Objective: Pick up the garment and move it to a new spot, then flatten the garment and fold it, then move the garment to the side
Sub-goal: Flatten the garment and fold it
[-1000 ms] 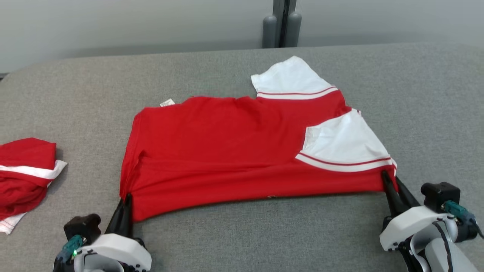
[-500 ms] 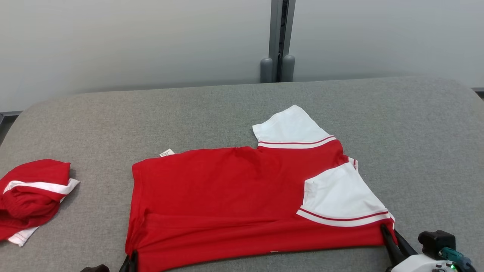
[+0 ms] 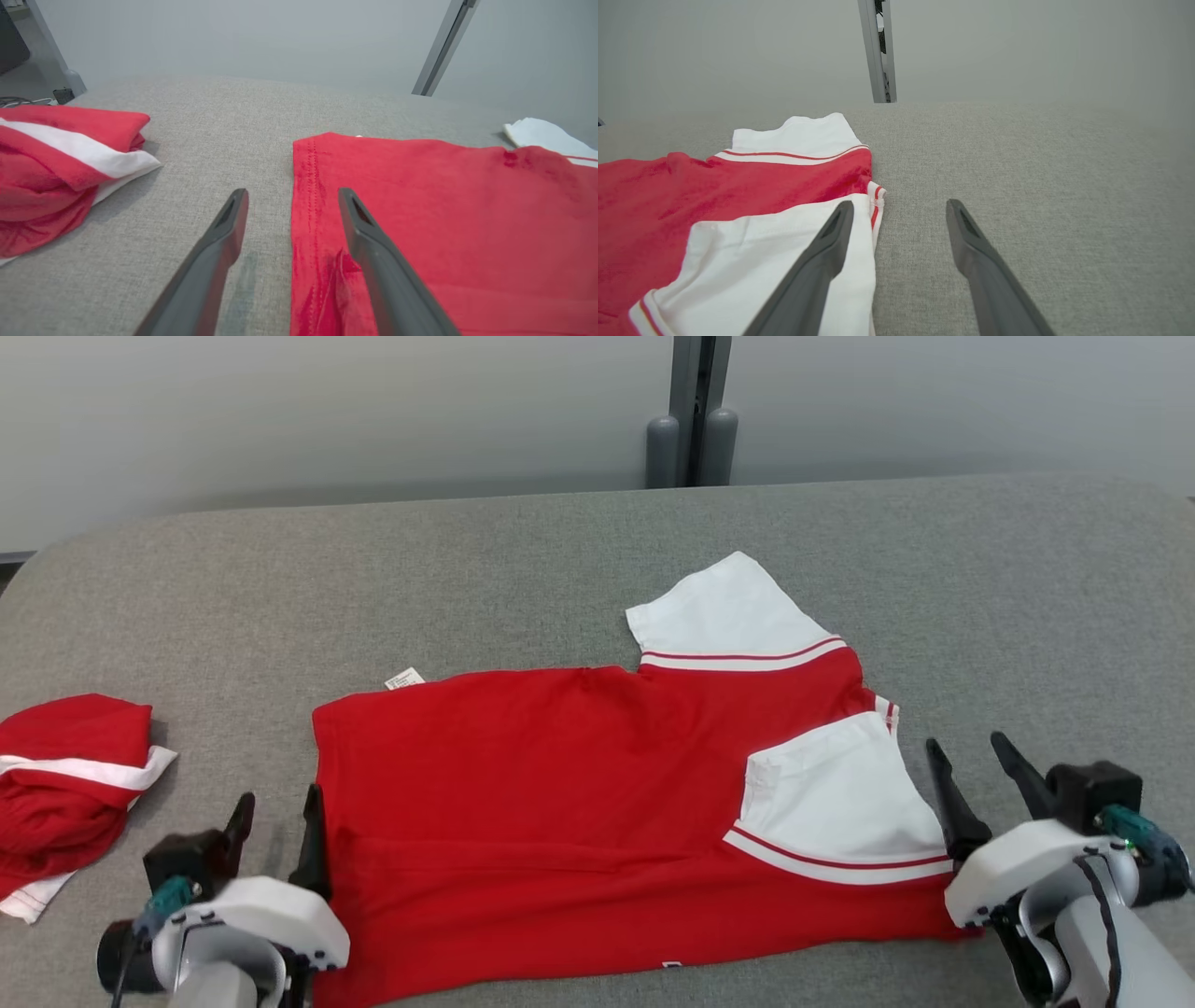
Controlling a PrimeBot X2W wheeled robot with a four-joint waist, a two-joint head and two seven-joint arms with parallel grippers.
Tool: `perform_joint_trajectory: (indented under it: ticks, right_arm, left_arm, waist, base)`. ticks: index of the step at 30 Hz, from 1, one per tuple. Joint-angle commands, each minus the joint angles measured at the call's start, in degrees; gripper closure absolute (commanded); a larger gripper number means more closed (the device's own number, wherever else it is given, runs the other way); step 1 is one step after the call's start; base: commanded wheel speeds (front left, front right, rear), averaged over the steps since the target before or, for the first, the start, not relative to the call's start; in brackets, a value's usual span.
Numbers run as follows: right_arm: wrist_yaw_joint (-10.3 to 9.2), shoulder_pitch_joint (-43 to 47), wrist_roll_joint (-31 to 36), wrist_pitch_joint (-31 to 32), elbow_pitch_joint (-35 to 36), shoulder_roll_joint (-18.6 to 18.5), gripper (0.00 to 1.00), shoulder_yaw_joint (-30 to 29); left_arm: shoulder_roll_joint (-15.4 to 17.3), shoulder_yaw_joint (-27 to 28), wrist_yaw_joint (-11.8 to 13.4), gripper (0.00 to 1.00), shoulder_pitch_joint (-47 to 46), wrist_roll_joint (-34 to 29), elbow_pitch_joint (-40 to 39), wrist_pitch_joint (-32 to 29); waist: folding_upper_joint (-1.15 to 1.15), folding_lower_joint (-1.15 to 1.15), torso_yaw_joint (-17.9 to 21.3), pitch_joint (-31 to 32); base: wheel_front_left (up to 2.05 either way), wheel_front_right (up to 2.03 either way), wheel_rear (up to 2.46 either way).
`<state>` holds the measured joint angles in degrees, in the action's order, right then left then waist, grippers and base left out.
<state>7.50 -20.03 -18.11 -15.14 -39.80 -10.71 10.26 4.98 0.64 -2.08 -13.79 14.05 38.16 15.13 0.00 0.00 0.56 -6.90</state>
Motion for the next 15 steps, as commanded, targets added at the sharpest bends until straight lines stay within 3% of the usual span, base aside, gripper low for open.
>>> perform_joint_trajectory:
  ticks: [1, 15]
  right_arm:
    - [-0.02, -2.0, 0.5, 0.0, -0.8, -0.3, 0.00, 0.8]
    - [-0.02, -14.2, 0.0, 0.0, -5.2, -0.1, 0.00, 8.9]
  left_arm:
    - [0.4, -0.3, -0.3, 0.00, -3.3, -0.2, 1.9, -0.6]
    - [4.9, -2.5, -3.2, 0.00, -23.4, 0.7, 17.8, -14.0]
  waist:
    - [0.00, 0.00, 0.1, -0.7]
    - [0.00, 0.00, 1.9, -7.3]
  base:
    - [0.00, 0.00, 0.00]
    - [0.00, 0.00, 0.00]
